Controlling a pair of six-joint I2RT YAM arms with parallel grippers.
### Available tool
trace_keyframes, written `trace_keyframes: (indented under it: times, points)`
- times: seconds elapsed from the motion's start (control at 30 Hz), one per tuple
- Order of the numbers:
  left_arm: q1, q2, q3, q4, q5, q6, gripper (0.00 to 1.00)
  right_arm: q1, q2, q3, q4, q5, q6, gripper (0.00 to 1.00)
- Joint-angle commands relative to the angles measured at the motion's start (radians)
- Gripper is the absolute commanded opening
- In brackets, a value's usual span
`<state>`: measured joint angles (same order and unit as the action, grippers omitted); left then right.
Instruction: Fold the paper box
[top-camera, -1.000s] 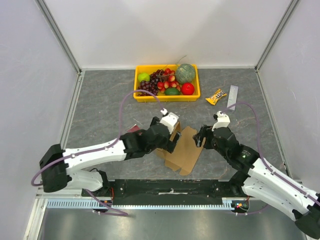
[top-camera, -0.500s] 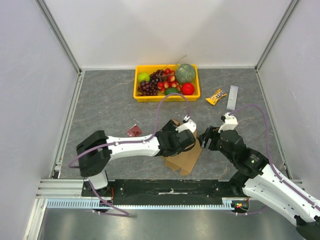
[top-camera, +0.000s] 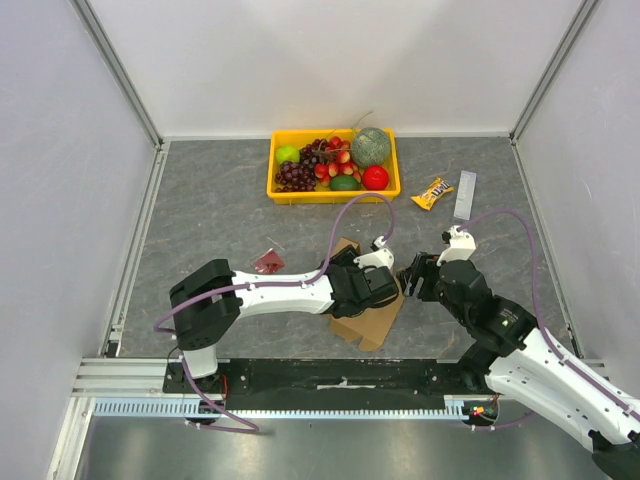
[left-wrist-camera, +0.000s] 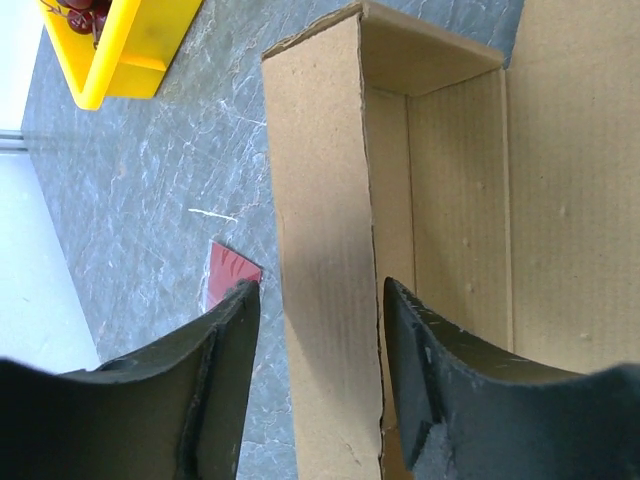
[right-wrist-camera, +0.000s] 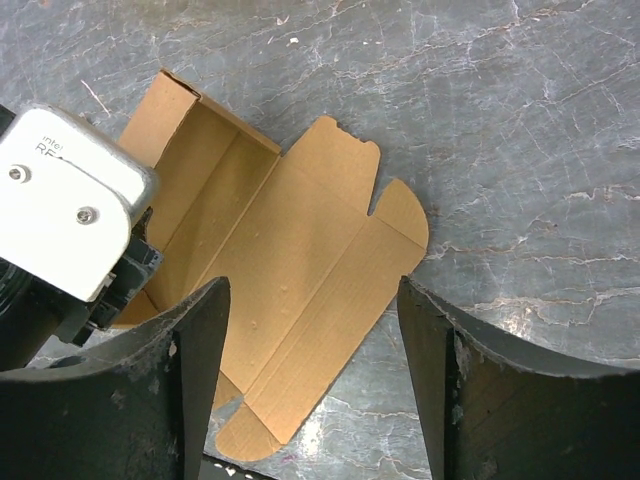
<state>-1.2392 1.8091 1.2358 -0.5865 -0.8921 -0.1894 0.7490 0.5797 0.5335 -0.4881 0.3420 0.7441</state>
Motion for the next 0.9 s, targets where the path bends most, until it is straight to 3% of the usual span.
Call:
trace_keyframes:
  times: [0.0,0.17,0.37,0.6,0.87]
  points:
    - [-0.006,0.002,0.027,-0.012,-0.068,0.025,0.54,0.003,-0.009,0.039,0.014,0.029,0.0,0.74]
    - [-0.005,0.007,0.024,-0.009,-0.073,0.024,0.37,0.003,0.002,0.039,0.019,0.026,0.003,0.74]
    - [-0.002,-0.011,0.005,0.014,-0.058,0.019,0.24,0.003,0.006,0.043,0.022,0.023,0.005,0.74]
    - [0.041,-0.057,-0.071,0.071,0.037,-0.028,0.02,0.003,0.017,0.091,0.013,-0.031,-0.003,0.76]
    - [0.125,-0.134,-0.214,0.155,0.174,-0.149,0.02,0.003,0.023,0.174,-0.105,-0.008,0.049,0.84]
